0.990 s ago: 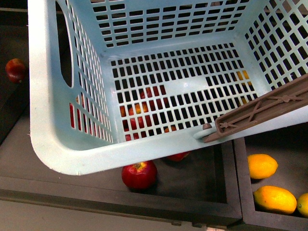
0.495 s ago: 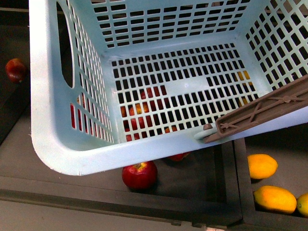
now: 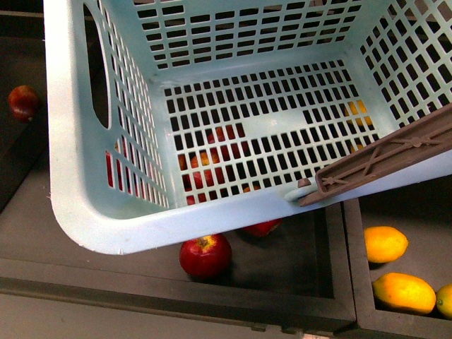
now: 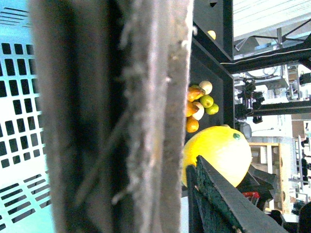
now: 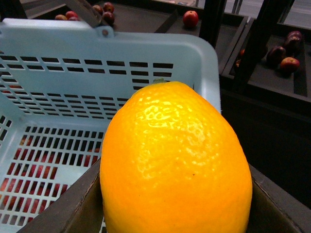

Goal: Pick lemon and mango into basket

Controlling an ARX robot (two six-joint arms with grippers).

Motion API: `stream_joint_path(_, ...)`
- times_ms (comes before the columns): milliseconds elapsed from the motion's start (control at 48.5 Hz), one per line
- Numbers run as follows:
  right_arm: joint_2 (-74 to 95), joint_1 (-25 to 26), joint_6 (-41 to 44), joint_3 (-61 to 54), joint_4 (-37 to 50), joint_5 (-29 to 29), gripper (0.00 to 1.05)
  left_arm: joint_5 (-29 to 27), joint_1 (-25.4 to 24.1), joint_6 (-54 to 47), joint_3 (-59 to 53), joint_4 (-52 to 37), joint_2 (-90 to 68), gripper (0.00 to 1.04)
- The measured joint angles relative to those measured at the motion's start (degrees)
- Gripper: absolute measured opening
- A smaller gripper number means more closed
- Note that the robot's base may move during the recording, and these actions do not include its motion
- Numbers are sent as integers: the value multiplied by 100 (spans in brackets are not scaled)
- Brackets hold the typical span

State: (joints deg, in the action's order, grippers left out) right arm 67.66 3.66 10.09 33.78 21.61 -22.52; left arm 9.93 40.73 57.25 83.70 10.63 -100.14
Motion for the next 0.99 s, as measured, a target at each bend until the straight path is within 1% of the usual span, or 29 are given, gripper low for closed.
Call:
stream_joint_path(62, 168, -173, 0, -2, 101, 195, 65, 2, 0, -2, 0, 0, 0, 29)
stream_joint_path(124, 278, -240, 2, -4, 136, 275, 66, 13, 0, 0, 0, 0, 0, 29)
stream_joint_path(186, 345, -282, -17, -13, 149, 313, 75, 17, 0, 0, 0, 0, 0, 29)
stream_joint_path(289, 363, -302, -24, -33, 151, 343, 87, 15, 0, 0, 0, 0, 0, 29)
stream_joint_path(351, 348, -297, -33, -35, 151, 385, 96, -2, 0, -2, 0, 0, 0, 29)
stream_joint_path(371, 334, -284, -48, -35, 149, 411, 98, 0, 0, 0, 0, 0, 0, 29)
stream_joint_path(412, 297, -238, -76, -35, 149, 466, 96, 22, 0, -4, 0, 0, 0, 29)
stream_joint_path(474, 205, -98, -210, -35, 133, 632, 96, -7, 0, -22, 0, 2, -31, 29)
stream_joint_path(557, 15, 201, -428, -35, 90, 1134, 96, -2, -2, -24, 0, 7, -35, 29)
stream_joint_path(598, -44, 315, -605, -142, 446, 1401, 92, -28, -2, -22, 0, 11, -35, 29)
stream_joint_path(619, -94, 365, -697, -299, 901, 1539, 87, -48, -2, -22, 0, 11, -35, 29)
stream_joint_path(701, -328, 341, -826, -787, 1663, 1593, 73, -48, -2, -39, 0, 11, -35, 29)
stream_joint_path(784, -612, 247, -907, -1233, 1851, 1663, 57, -24, 0, -37, 0, 13, -39, 29)
stream_joint_path(804, -643, 236, -907, -1279, 1860, 1672, 55, 9, 0, -31, 0, 13, -39, 29)
stream_joint_path(887, -870, 166, -927, -1606, 1899, 1735, 41, 42, 0, -24, 0, 13, -39, 29)
stream_joint_path(907, -901, 157, -927, -1644, 1904, 1744, 40, 42, 0, -20, 0, 13, -39, 29)
stream_joint_path(990, -1154, 92, -929, -1904, 1917, 1810, 26, 35, 0, -20, 0, 13, -37, 29)
